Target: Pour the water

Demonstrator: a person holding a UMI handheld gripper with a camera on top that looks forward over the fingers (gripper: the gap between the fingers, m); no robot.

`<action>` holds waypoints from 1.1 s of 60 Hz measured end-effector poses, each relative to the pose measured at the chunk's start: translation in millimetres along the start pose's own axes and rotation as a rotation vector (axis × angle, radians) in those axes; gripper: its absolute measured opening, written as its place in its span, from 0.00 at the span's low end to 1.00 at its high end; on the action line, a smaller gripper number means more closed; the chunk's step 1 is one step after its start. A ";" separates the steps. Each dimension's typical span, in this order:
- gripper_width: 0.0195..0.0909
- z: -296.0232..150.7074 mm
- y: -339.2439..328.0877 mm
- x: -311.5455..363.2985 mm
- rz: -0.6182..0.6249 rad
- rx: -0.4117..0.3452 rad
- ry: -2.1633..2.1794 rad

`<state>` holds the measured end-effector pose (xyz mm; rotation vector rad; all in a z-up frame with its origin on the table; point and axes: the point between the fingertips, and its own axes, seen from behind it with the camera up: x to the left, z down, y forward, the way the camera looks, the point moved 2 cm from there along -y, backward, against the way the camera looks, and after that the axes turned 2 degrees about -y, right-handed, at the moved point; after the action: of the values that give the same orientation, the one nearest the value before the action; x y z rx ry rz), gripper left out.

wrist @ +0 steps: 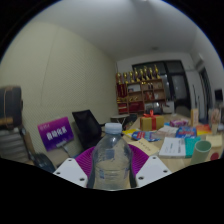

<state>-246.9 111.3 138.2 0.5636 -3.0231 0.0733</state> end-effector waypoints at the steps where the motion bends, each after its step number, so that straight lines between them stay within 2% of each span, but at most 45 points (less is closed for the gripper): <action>1: 0.40 -2.2 0.7 -8.8 -0.015 -0.004 0.035; 6: 0.41 -37.7 -10.1 -21.1 -0.035 -0.039 0.266; 15: 0.40 -73.4 -30.2 -92.0 -0.100 -0.101 0.850; 20: 0.41 -60.6 -30.6 -143.9 -0.138 -0.116 1.216; 25: 0.41 -59.1 -39.2 -161.7 -0.176 -0.114 1.466; 38: 0.41 -68.8 -78.4 -160.8 -0.254 -0.127 1.954; 46: 0.41 -59.1 -85.4 -158.5 -0.251 -0.097 2.047; 51: 0.41 -57.3 -79.5 -163.8 -0.245 -0.107 2.078; 56: 0.41 -62.0 -101.7 -154.6 -0.263 -0.103 2.106; 57: 0.41 -63.1 -82.9 -161.4 -0.266 -0.102 2.110; 63: 0.41 -74.0 -78.6 -159.3 -0.287 -0.085 2.047; 66: 0.41 -79.5 -119.4 -143.3 -0.322 -0.099 1.902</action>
<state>-66.0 56.1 211.1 0.4634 -1.0803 0.2461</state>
